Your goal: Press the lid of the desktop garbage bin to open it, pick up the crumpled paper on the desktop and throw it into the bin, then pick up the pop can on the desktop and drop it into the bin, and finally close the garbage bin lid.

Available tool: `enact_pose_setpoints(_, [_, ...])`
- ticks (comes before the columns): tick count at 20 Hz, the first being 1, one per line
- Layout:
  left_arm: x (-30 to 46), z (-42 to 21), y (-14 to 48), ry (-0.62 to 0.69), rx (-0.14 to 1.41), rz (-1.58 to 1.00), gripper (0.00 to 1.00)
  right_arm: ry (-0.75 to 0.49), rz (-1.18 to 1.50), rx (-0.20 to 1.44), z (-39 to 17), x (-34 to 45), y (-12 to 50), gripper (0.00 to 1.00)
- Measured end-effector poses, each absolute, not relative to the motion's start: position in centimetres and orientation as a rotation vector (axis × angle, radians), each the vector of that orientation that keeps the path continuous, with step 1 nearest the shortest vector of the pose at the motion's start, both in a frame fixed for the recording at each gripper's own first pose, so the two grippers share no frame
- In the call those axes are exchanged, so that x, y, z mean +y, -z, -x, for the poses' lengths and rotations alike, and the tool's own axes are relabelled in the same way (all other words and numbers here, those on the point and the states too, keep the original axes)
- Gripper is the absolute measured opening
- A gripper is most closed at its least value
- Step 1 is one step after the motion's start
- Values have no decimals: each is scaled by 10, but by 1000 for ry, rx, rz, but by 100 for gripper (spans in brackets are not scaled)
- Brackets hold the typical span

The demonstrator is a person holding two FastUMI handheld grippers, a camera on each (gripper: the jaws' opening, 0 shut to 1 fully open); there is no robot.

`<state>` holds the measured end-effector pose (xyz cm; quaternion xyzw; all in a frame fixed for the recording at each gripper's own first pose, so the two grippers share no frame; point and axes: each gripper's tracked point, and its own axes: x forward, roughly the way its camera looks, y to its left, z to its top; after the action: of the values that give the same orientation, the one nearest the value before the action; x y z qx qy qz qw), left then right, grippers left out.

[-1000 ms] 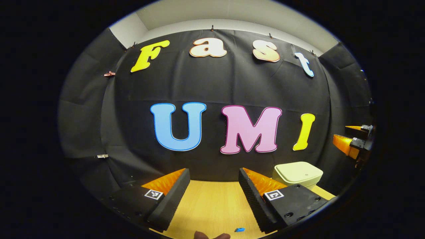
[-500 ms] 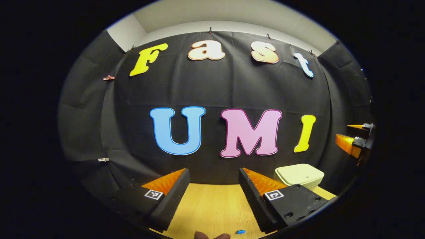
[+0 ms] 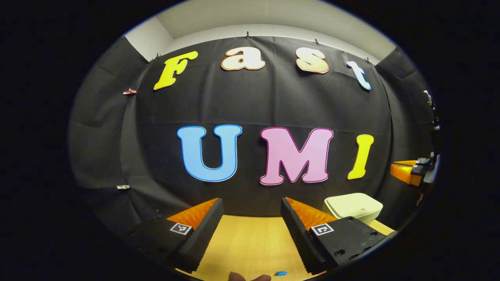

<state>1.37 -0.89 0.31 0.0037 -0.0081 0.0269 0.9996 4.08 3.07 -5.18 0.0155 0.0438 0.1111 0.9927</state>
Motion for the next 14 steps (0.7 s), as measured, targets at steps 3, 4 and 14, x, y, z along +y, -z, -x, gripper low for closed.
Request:
enact_pose_setpoints(3, [-10, -13, -2, -69, -10, -18, 95, -224, -66, 132, -59, 30, 79, 6])
enact_pose_setpoints(4, [-10, -12, -2, -77, -10, -22, 95, -225, -68, 148, -64, 30, 90, 6])
enact_pose_setpoints(14, [-6, -7, 8, -135, 35, -21, 95, -262, -134, 287, -85, 43, 172, 6])
